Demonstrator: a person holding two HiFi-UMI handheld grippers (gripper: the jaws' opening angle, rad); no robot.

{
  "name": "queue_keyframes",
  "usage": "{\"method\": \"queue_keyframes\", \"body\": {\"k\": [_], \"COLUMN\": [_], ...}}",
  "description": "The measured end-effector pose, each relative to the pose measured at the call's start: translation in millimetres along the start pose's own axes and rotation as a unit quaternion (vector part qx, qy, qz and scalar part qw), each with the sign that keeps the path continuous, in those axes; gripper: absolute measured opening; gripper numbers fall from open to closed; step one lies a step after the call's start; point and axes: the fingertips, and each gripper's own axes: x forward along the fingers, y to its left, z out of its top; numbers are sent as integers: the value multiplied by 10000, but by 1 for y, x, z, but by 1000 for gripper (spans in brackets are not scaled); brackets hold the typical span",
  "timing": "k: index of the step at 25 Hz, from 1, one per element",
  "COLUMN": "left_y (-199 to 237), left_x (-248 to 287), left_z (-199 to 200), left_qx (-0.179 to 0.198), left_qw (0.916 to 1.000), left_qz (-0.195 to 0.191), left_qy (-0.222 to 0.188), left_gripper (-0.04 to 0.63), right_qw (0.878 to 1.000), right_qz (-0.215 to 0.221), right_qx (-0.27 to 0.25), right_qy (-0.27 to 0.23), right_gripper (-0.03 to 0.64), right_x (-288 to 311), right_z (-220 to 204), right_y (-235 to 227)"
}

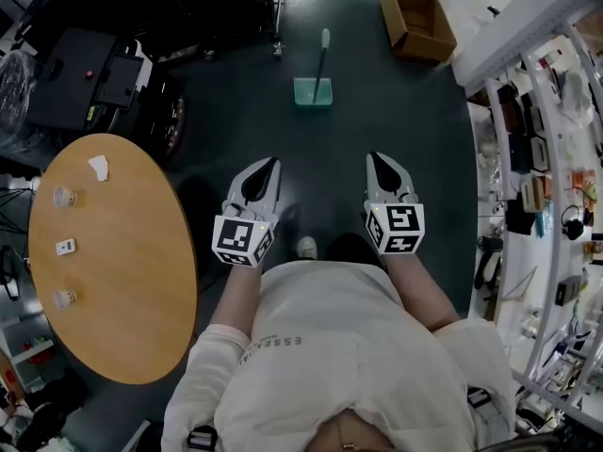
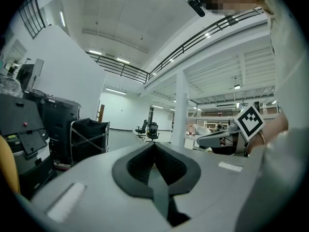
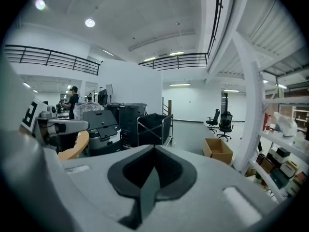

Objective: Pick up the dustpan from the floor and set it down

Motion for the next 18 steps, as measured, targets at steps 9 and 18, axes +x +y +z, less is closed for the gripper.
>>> {"method": "queue_keyframes", "body": {"k": [9,18], "left_y": [18,88], "left_x": [24,104], "left_z": [-12,-15], "left_qx": [-122,-271], "left_qw": [9999,9990], "left_qz": [-10,227], "left_qy": [63,274], "left_gripper": [17,17], "right_qw": [9998,9991], "right_qz": [-77,177], "right_qx": [18,152], "right_qy": [161,340], "right_gripper": [-8,-8], "right_x": [32,147], "right_z": [-7,16], "right_y": [-14,-36]}}
